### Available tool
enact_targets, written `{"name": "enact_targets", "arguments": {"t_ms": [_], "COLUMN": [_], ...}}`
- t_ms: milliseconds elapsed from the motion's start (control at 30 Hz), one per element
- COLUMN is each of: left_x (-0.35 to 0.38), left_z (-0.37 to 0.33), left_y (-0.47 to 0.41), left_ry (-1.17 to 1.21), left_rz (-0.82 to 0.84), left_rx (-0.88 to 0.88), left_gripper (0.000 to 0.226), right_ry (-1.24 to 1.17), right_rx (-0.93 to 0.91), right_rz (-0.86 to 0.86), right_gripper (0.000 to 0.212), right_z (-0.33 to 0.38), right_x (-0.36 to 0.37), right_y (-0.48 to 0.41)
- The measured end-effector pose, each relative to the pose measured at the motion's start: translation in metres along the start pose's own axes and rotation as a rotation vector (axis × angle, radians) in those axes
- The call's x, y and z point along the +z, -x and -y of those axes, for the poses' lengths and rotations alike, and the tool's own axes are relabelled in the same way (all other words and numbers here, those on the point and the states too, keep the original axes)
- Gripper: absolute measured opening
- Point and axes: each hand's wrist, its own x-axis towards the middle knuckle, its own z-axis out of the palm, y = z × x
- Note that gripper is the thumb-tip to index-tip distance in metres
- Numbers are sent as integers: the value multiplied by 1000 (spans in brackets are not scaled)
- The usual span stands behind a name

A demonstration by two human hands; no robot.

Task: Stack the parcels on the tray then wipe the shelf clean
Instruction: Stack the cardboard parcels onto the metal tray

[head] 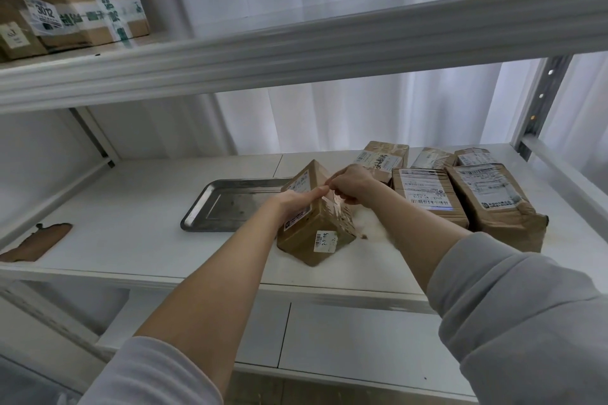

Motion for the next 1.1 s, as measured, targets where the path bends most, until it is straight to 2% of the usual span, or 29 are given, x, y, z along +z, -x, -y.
{"name": "enact_targets", "arguments": {"t_ms": [167,267,433,500,667,733,800,867,933,1000,1100], "left_x": [-3,-9,-21,-23,-26,-26,-25,-23,-20,-18,-17], "left_z": [8,12,8,10,17,15,13,8,4,2,-1], "left_y": [-1,-5,-4,-6,-5,-5,-8,-11,-10,-10,-6], "left_ry": [158,259,411,444,422,415,437,454,393,298,231], "left_rz": [-44,-76,-102,-124,-90,-75,-97,-152,-212,-255,-279], "left_rx": [0,29,124,178,306,334,362,392,417,441,468], "left_gripper": [70,64,43,42,62,73,75,78,99,119,127], "right_ry": [41,65,10,-72,-242,-334,-437,-444,-432,-438,-442], "right_rx": [-65,-66,18,85,109,95,72,55,55,58,40], "right_rz": [34,-36,-77,-38,87,103,98,73,54,42,28], "right_gripper": [23,25,19,31,34,39,50,62,69,70,69], "right_z": [0,-5,-7,-6,-6,-7,-7,-10,-12,-14,-12], "right_x": [4,3,0,-2,-12,-15,-16,-17,-16,-15,-16], "right_y": [1,-5,-7,-5,-2,-4,-4,-7,-11,-14,-14]}}
